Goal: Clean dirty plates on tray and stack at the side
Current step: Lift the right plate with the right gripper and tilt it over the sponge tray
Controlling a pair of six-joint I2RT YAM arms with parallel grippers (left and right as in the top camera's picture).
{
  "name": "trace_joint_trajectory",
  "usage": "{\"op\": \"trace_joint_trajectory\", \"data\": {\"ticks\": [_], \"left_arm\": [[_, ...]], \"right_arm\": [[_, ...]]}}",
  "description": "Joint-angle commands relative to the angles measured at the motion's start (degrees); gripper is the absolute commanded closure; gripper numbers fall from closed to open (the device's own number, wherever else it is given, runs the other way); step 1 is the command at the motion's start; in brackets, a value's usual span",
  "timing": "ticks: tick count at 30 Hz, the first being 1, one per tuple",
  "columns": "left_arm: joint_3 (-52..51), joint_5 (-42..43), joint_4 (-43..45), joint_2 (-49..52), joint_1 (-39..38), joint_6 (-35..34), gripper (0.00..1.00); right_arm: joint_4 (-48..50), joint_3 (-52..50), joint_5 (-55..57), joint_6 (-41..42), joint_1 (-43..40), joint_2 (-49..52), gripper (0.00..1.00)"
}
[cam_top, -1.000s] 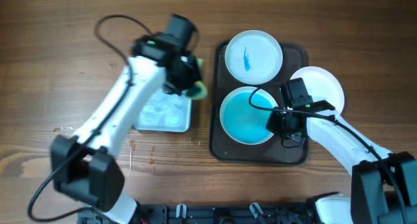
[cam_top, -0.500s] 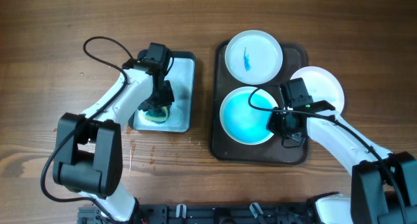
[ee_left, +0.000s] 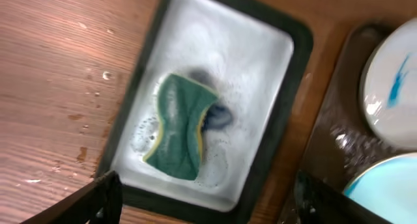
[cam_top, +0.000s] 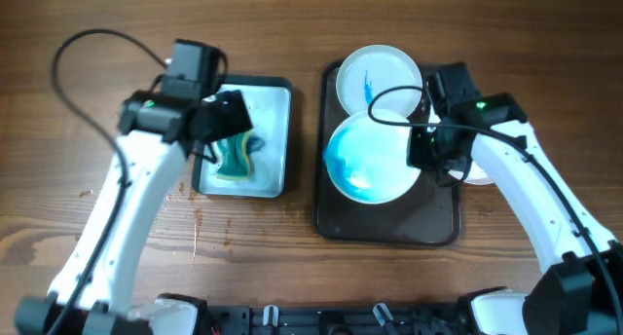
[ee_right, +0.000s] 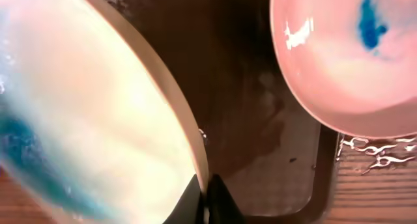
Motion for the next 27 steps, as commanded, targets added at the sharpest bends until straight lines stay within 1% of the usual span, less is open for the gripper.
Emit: {"op": "trace_joint_trajectory", "data": {"ticks": [1, 3, 4, 5, 8, 11, 14, 17, 18, 21, 24, 26, 27], "left_arm": [[0.9, 3.8, -0.1, -6.3, 5.6, -2.4, 0.11], [0.9, 5.8, -0.3, -8.5, 8.2, -2.4, 0.11], [0.9, 7.0, -0.6, -10.1, 10.2, -2.3, 0.07], [0.9, 7.9, -0.9, -11.3, 11.7, -2.3, 0.00], [0.9, 8.8, -1.7, -13.2, 14.2, -2.3, 0.00], [0.9, 8.8, -3.3, -14.2, 15.2, -2.3, 0.00], [0.9, 8.8, -4.8, -14.2, 15.2, -1.9, 0.00], [0.9, 8.8, -4.9, -14.2, 15.2, -1.9, 0.00], [0.9, 8.8, -4.8, -14.2, 15.2, -1.9, 0.00], [0.9, 8.8, -4.9, -14.2, 15.2, -1.9, 0.00], [0.9, 8.2, -5.0, -14.2, 15.2, -1.9, 0.00], [0.9, 8.1, -5.0, -14.1, 15.2, -1.9, 0.00], [0.9, 8.1, -5.0, -14.1, 15.2, -1.9, 0.00]], "right_arm": [[-1.8, 7.1, 0.5, -3.4, 3.1, 1.8, 0.96], [-1.8, 11.1, 0.6, -3.7, 5.6, 4.0, 0.96], [-1.7, 13.2, 0.5, -3.7, 7.2, 5.4, 0.96], [-1.3, 15.9, 0.6, -3.6, 9.0, 7.6, 0.96], [1.9, 21.3, 1.3, -3.5, 13.3, 12.8, 0.96], [8.7, 24.6, 6.6, -2.9, 18.4, 17.2, 0.96], [15.9, 24.7, 16.9, -3.8, 23.0, 17.7, 0.96], [20.6, 24.7, 28.3, -7.5, 27.2, 17.7, 0.96], [22.3, 24.7, 34.1, -9.1, 29.4, 17.7, 0.96], [25.8, 24.7, 44.6, -13.2, 33.5, 17.7, 0.96], [27.4, 24.7, 51.2, -14.4, 35.8, 17.7, 0.96], [28.0, 24.7, 52.5, -17.3, 37.2, 17.3, 0.96], [28.0, 24.7, 53.2, -17.3, 37.6, 17.1, 0.96]]}}
